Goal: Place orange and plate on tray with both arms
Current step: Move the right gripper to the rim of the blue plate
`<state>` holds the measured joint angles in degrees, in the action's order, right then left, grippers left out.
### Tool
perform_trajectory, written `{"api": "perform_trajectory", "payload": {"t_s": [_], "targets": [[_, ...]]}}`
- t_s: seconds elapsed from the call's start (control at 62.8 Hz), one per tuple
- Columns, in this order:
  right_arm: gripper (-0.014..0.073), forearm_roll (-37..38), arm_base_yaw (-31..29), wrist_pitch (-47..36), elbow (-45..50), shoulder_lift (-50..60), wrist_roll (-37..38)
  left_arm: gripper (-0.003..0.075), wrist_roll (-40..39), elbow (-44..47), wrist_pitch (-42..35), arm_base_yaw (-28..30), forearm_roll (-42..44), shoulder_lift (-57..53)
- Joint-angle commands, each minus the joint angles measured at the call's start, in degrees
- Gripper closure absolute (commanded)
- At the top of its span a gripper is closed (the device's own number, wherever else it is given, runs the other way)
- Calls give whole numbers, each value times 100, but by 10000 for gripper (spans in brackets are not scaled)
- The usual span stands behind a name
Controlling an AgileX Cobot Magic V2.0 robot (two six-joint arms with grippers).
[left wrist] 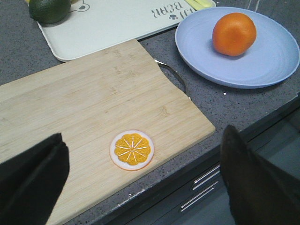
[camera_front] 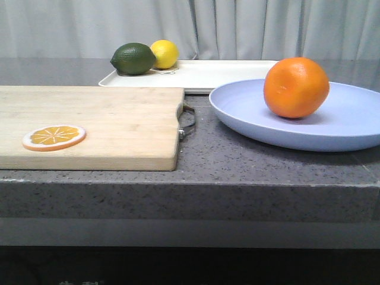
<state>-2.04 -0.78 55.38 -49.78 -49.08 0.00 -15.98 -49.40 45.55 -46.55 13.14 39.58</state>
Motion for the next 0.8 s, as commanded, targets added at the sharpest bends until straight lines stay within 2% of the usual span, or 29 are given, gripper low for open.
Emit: {"api": "perform_trajectory", "payload": {"t_s": [0.0, 0.143, 0.271, 0.334, 0.414, 0.509, 0.653, 0.78], "targets": [[-40, 26, -211, -116, -565, -528, -156, 90, -77, -145, -387, 23, 88, -9], [-40, -455, -932, -57, -963, -1127, -415, 90, -77, -145, -387, 23, 88, -9], [-40, -1855, -1724, -7, -984, -1660, -1171, 90, -77, -145, -399, 23, 88, -9], [-40, -2487, -1891, 66, -984, -1910, -1517, 90, -77, -145, -399, 23, 88, -9], [-40, -3119, -1921, 135, -984, -2193, -1876, 90, -77, -145, -399, 23, 88, -9], [-40, -3634, -1898, 164, -984, -2552, -1930, 90, -77, -145, -406, 23, 88, -9], [-40, -3882, -1826, 209, -984, -3014, -1965, 90, -77, -145, -406, 23, 88, -9], [-38, -3893, -1511, 196, -984, -3365, -2027, 90, -77, -145, -406, 23, 88, -9]]}}
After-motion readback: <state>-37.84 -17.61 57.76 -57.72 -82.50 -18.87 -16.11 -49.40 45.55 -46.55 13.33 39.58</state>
